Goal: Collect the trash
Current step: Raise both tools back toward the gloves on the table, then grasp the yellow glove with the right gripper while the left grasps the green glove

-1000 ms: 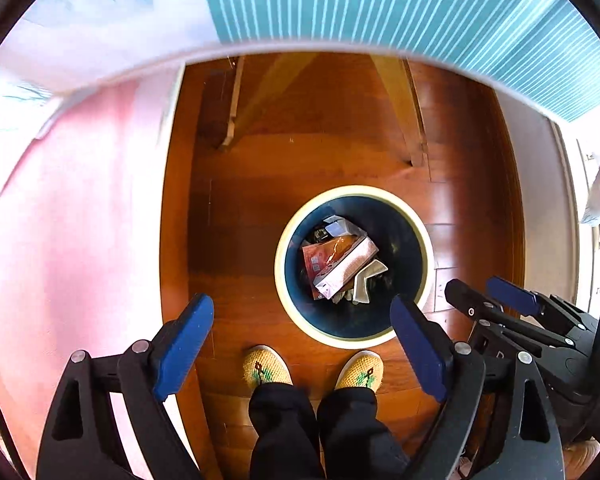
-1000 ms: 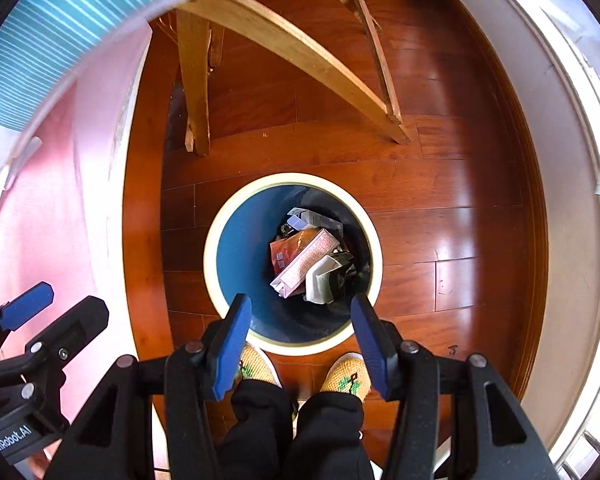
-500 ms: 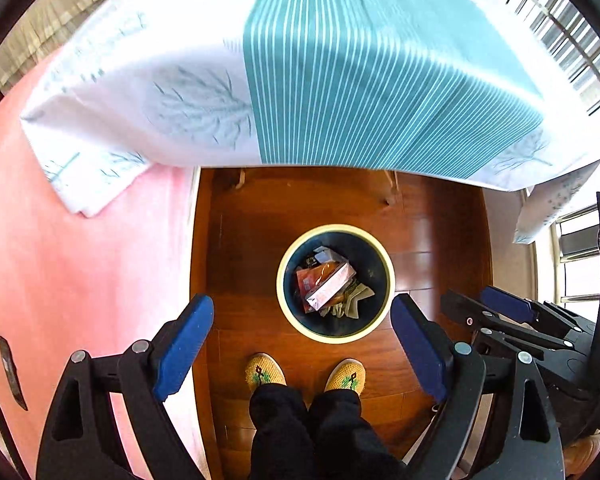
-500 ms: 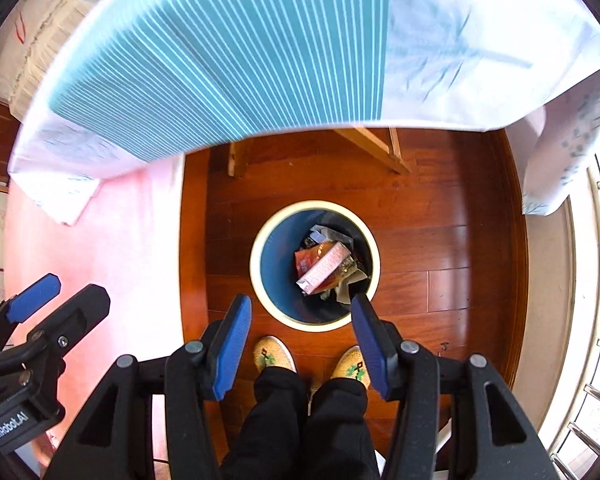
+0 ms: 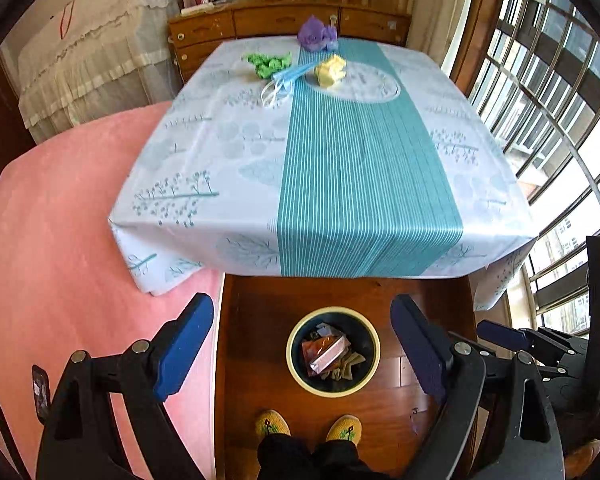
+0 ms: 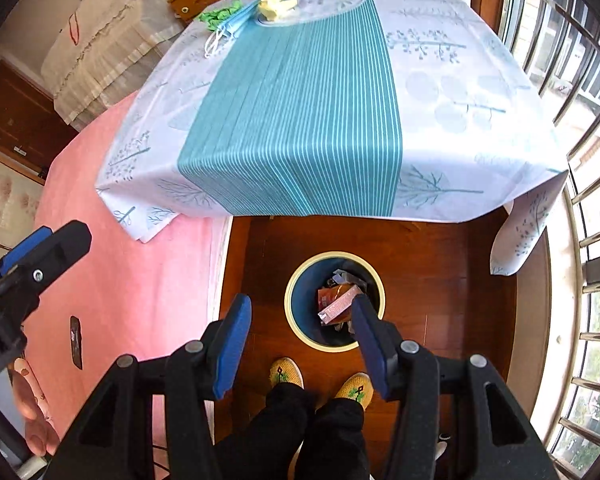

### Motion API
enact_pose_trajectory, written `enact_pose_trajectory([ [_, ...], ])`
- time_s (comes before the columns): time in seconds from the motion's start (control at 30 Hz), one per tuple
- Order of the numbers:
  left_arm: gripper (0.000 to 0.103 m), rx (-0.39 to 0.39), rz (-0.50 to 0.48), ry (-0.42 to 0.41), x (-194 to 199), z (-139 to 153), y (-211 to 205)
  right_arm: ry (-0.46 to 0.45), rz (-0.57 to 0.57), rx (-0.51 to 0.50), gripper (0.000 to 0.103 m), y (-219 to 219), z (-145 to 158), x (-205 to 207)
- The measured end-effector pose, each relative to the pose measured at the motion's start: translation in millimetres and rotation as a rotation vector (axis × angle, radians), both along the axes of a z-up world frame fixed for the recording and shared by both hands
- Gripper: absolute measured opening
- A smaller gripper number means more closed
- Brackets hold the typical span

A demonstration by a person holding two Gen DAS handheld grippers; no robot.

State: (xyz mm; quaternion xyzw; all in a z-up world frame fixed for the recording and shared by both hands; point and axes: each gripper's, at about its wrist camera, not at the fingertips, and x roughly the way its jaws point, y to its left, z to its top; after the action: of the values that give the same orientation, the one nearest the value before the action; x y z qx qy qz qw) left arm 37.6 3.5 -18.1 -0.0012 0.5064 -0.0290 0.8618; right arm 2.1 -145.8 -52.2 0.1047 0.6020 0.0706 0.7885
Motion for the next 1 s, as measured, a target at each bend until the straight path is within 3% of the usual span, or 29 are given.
enact_pose_trajectory([
  [0.27, 0.089, -0.009, 0.049, -0.177, 1.2, 76.6, 11.3, -0.139, 0.041, 0.008, 0.052, -6.3, 65.9, 16.8],
  [0.5, 0.089, 0.019, 0.095, -0.206, 12.0, 106.9, 19.8, -0.298, 0.079, -0.012, 0.052, -10.5, 116.8, 35.9],
  [0.8, 0.089, 0.036, 0.145, -0.274, 50.4, 119.6, 30.8, -0.333, 0.118, 0.000, 0.052, -0.6, 134.1, 80.5],
  [1.0, 0.089, -0.018, 0.091, -0.196, 119.7, 95.4, 47.6, -0.343, 0.105, -0.079, 0.052, 14.4, 129.7, 133.9],
])
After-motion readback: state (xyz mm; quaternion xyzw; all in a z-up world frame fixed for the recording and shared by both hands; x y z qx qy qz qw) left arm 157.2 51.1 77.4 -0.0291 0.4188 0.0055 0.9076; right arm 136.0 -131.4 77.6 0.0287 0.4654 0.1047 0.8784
